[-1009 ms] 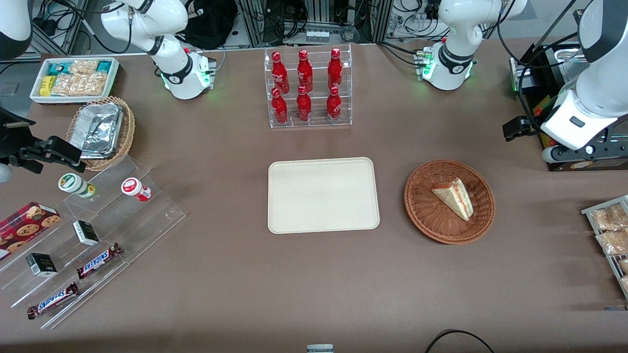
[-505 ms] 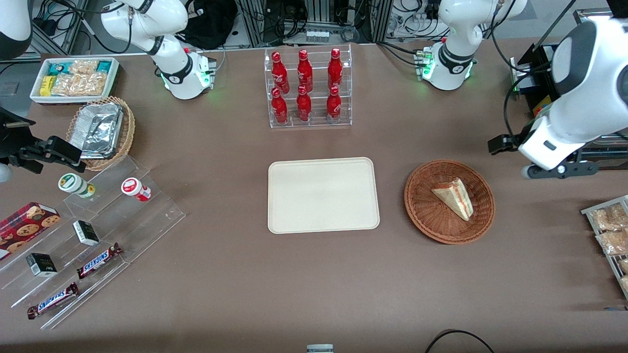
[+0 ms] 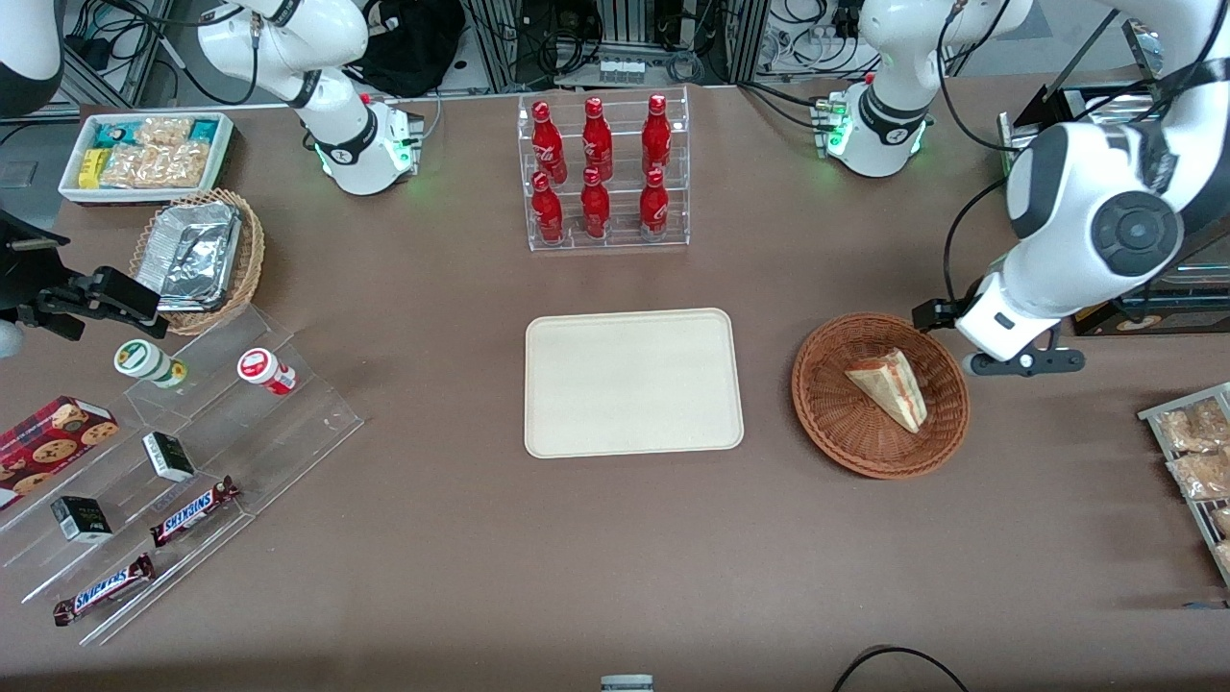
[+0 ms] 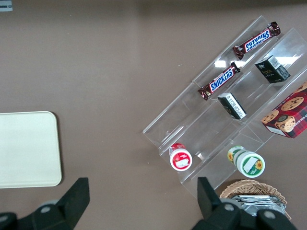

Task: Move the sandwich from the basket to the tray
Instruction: 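Lower the left gripper over the wrapped sandwich and close on it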

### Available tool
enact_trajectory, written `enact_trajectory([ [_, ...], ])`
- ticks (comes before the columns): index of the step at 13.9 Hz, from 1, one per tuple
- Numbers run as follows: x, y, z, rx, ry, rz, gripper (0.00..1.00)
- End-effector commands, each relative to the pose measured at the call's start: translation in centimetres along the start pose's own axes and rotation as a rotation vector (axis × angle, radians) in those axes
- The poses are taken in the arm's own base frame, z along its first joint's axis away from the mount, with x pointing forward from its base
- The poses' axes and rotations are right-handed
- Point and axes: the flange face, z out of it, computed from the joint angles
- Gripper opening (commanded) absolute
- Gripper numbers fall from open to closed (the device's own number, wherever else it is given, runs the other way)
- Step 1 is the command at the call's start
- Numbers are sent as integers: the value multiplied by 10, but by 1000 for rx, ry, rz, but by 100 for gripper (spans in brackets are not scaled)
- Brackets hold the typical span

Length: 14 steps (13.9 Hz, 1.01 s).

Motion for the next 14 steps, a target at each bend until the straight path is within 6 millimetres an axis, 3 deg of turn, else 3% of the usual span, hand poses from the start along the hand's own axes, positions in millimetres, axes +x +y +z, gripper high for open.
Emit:
enact_trajectory([
  [1, -6, 0, 20, -15, 37, -9, 100],
  [4, -1, 5, 55, -43, 96, -144, 100],
  [12, 18, 33, 86, -125, 125, -727, 100],
  [14, 19, 33, 91, -125, 111, -790, 100],
])
